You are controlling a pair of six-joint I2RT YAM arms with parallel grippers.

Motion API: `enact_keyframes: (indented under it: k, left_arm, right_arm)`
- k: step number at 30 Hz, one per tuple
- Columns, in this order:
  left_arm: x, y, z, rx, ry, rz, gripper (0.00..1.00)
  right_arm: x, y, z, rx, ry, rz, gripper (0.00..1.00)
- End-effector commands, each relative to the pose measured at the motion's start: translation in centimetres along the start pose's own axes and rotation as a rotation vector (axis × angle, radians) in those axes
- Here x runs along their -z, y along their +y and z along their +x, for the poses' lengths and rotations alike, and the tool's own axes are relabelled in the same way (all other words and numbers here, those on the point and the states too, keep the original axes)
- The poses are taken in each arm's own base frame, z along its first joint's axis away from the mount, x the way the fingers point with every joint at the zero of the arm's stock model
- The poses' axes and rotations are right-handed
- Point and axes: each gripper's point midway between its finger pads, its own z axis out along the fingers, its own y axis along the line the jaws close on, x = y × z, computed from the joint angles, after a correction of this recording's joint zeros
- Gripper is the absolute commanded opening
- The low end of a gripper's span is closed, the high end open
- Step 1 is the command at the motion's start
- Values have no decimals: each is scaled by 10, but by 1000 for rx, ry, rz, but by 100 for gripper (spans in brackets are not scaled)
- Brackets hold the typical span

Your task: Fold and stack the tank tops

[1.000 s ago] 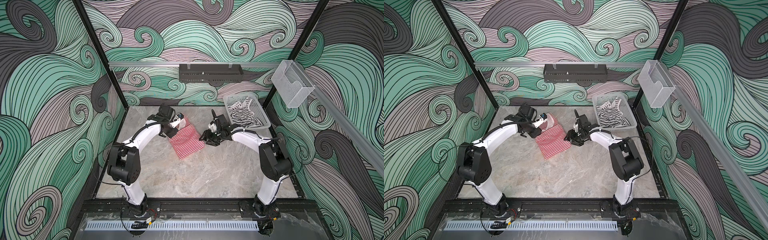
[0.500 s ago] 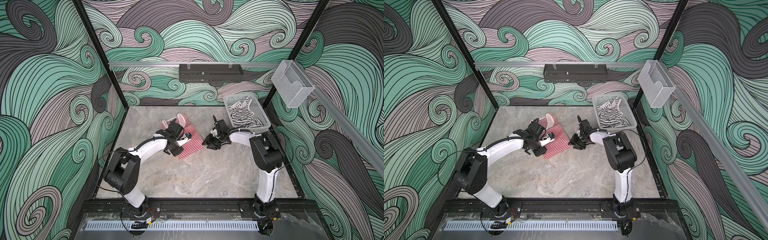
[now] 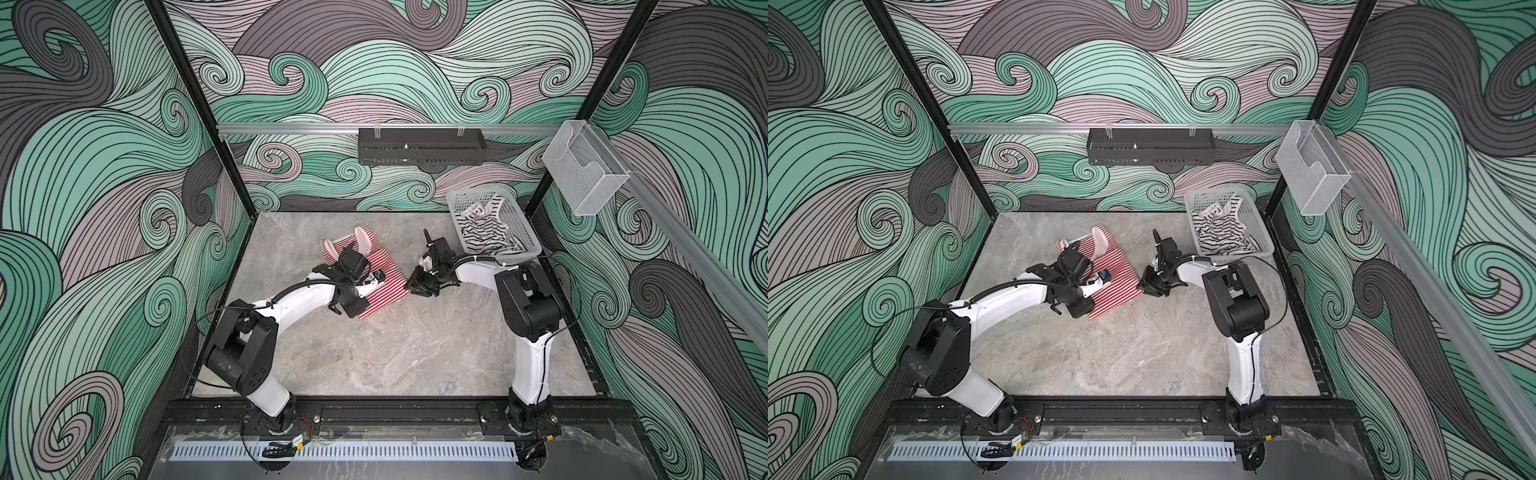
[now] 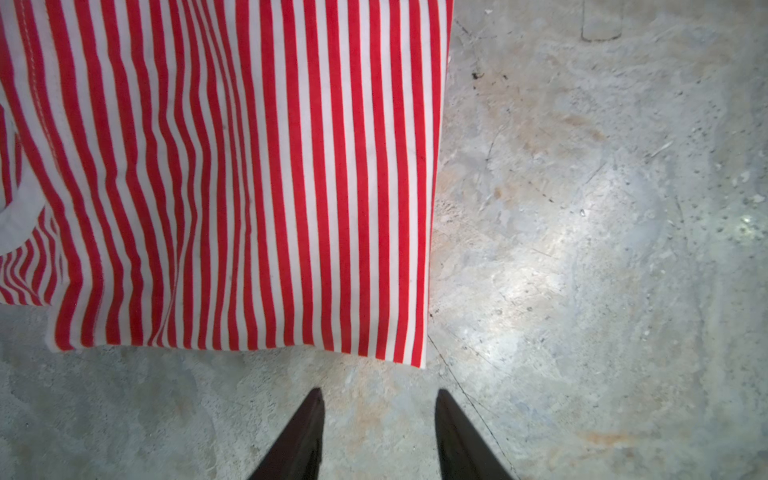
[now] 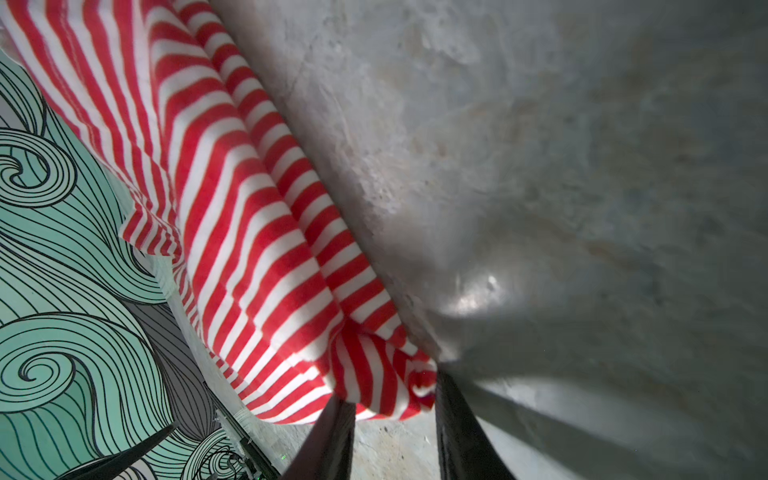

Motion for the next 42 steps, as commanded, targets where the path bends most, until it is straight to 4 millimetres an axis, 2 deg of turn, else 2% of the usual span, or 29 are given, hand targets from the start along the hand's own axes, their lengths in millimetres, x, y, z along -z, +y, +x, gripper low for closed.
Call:
enact_keyframes:
  k: [1,2,5,9,13,15,19,25,31,37,42]
  left_arm:
    - [4,-5,-2,4,-14,5,47]
    - [2,-6,-1,4,-9,5,47]
    - [0,-8,1,8,-1,15,47]
    - [-6,-14,2,-5,4,29,47]
    - [-14,-22,4,-36,30,37,47]
    - [-20,-22,4,-60,40,16,47]
    - [-35,-14,6,-72,95,-40,47]
    - [-41,-1,13,-90,131,-116,47]
    - [-42,-6,25,-93,165,-99,44]
    - [-49,-12,27,-106,174,-68,34]
    - [-50,-13,22,-109,180,-45,7]
  right_arm:
    - [-18,-31,13,-40,47,103,31]
    - [-18,-31,14,-41,50,105,28]
    - [-17,-31,14,-35,49,109,11]
    - [-18,-22,13,-23,51,81,0]
    - [-9,-3,13,17,34,60,0]
    - [-2,1,18,19,36,71,0]
    - [11,13,18,34,13,55,0]
    - [19,11,18,36,5,65,0]
    - [17,9,18,29,8,61,0]
    - [14,11,16,25,10,52,0]
    - [14,10,14,19,14,53,0]
